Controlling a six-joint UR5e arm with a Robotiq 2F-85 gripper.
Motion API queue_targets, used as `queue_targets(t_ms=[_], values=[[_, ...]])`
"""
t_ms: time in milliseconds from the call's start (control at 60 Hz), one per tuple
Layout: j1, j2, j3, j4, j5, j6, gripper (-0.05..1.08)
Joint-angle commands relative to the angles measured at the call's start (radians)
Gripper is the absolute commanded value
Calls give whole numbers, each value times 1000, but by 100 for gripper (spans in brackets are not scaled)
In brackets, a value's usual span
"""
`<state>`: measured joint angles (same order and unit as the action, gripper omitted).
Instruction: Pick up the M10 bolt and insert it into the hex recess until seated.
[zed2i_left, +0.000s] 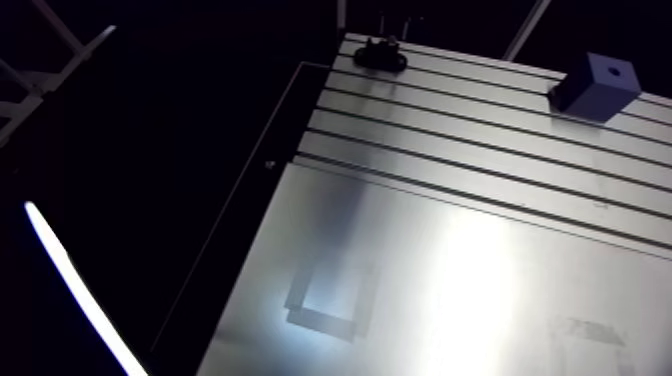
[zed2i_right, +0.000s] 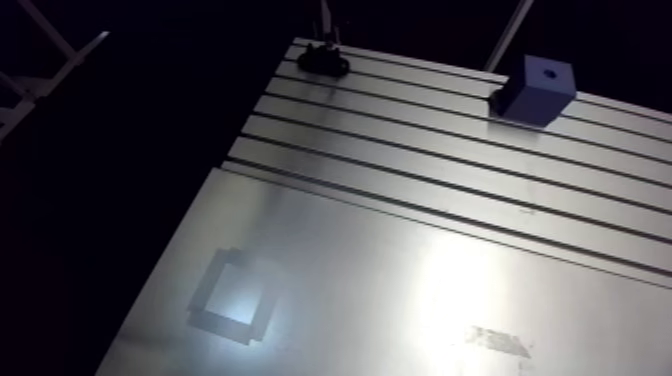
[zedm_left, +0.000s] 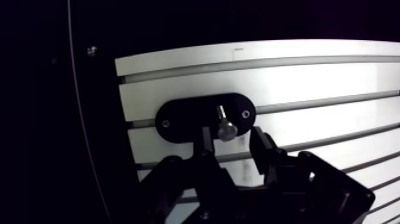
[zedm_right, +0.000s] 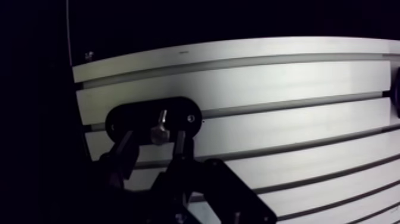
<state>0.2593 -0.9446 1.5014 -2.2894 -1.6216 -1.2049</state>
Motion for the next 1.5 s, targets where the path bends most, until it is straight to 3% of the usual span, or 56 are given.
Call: queue_targets(t_ms=[17,1500], values=[[0,7,1,-17,18,0,55],[1,26,4,-26,-1,2,56]])
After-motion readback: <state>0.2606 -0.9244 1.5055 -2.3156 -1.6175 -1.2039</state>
